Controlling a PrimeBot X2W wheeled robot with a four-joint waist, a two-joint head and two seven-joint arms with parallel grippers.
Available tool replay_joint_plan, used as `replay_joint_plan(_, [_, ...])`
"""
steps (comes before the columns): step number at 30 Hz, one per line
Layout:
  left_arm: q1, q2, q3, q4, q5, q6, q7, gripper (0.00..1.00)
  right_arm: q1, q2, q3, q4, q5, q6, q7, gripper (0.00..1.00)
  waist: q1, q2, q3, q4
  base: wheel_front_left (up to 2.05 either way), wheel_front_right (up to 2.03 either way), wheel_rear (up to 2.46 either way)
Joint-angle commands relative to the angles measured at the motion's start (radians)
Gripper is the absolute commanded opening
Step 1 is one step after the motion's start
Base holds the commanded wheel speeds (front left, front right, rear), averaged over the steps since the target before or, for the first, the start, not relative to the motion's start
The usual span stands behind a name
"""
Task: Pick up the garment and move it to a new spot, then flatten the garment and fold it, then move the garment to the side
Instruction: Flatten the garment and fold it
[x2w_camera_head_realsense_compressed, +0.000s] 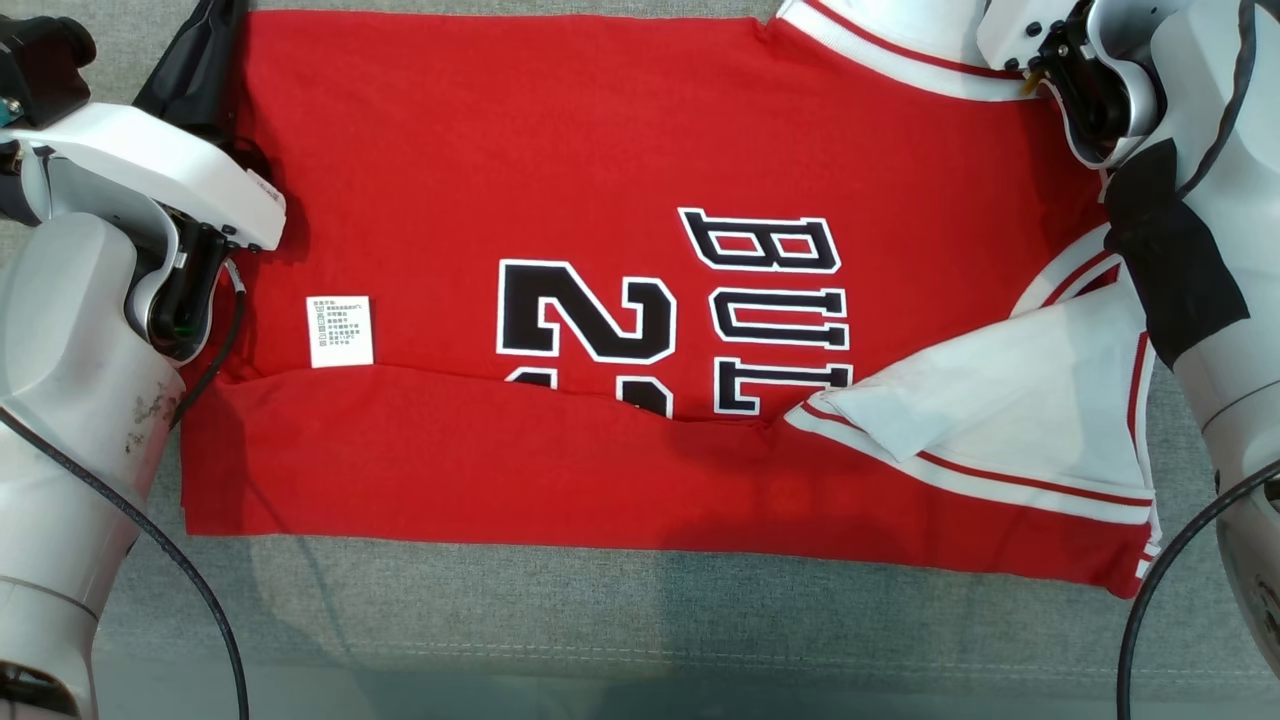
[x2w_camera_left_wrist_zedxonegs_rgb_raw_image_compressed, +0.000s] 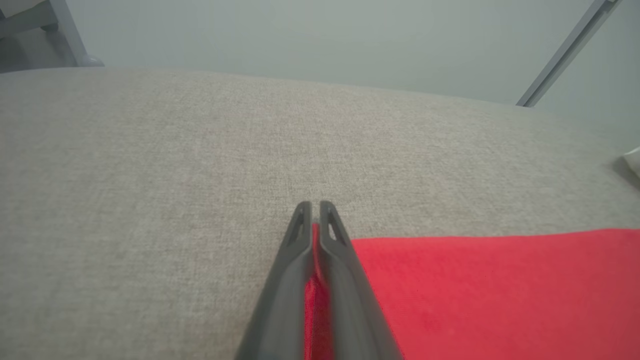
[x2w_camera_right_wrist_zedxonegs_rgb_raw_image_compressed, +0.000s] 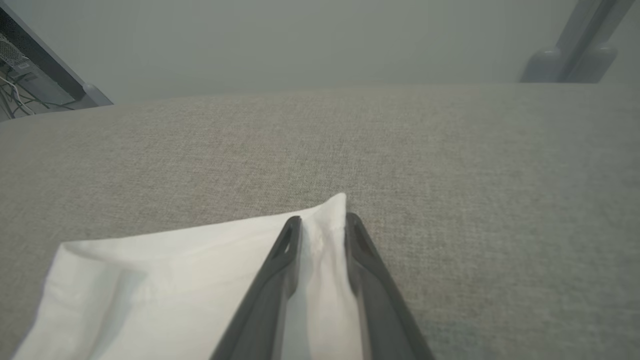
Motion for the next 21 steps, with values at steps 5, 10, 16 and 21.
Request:
replay_joint_plan(5, [0.016, 0.046, 0.016, -0.008, -0.004, 0.0, 0.0, 0.0, -0.009, 0.022, 0.032, -0.018, 0.023, 0.0, -0.06, 0.0, 0.0, 0.0, -0.003, -0.007, 0.0, 0.0, 0.0])
replay_joint_plan(10, [0.033, 0.062, 0.049, -0.013, 0.002, 0.0, 0.0, 0.0, 0.01, 0.022, 0.07, -0.039, 0.05, 0.0, -0.105, 0.0, 0.0, 0.0, -0.025, -0.025, 0.0, 0.0, 0.0])
replay_joint_plan(16, [0.089, 0.085, 0.082, -0.013, 0.005, 0.0, 0.0, 0.0, 0.087, 0.022, 0.114, -0.109, 0.118, 0.0, -0.153, 0.0, 0.0, 0.0, -0.072, -0.056, 0.0, 0.0, 0.0])
replay_joint_plan(21, [0.138, 0.102, 0.114, -0.023, 0.006, 0.0, 0.0, 0.0, 0.17, 0.02, 0.146, -0.182, 0.168, 0.0, -0.177, 0.0, 0.0, 0.0, -0.118, -0.073, 0.0, 0.0, 0.0])
